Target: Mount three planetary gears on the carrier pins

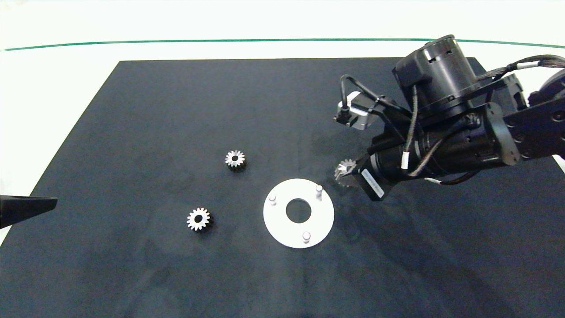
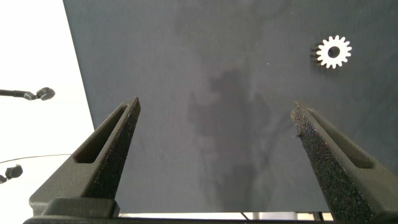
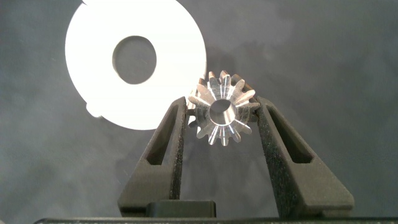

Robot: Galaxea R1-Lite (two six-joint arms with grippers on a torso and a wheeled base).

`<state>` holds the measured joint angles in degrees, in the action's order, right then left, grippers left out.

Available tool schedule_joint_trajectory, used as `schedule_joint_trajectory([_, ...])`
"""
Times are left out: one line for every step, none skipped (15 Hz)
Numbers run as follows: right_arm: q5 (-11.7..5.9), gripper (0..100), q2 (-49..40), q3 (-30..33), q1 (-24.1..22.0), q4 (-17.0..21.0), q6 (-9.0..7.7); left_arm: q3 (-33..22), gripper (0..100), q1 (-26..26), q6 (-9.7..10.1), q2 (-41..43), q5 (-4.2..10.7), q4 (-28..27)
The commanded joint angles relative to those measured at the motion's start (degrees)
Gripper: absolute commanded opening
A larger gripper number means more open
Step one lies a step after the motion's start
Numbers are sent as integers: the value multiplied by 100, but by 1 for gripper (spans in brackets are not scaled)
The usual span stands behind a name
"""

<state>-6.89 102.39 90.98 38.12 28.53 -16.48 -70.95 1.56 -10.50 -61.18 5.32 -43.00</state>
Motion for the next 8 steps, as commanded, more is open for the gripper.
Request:
schedule_joint_trajectory([-50,19,501,298,240,30,5,-7,100,2,-5,1,5,-25])
schedule_joint_trajectory([-85,19,554,333,275,30,5,-7,100,2,-5,1,5,-25])
schedule_joint_trajectory([-102,19,624,403,354,30,57,-7,100,2,-5,1,5,-25])
schedule_joint_trajectory([-120,19,660,430,407,30,101,-7,100,2,-5,1,5,-25])
schedule_joint_trajectory([-146,19,695,438,424,30,110,-15,100,2,-5,1,5,-25])
schedule_joint_trajectory([-155,19,712,447,424,30,110,-15,100,2,-5,1,5,-25])
schedule_joint_trajectory([-155,19,756,456,424,30,110,-15,100,2,-5,1,5,-25])
schedule_joint_trajectory([-155,19,774,465,416,30,110,-15,100,2,-5,1,5,-25])
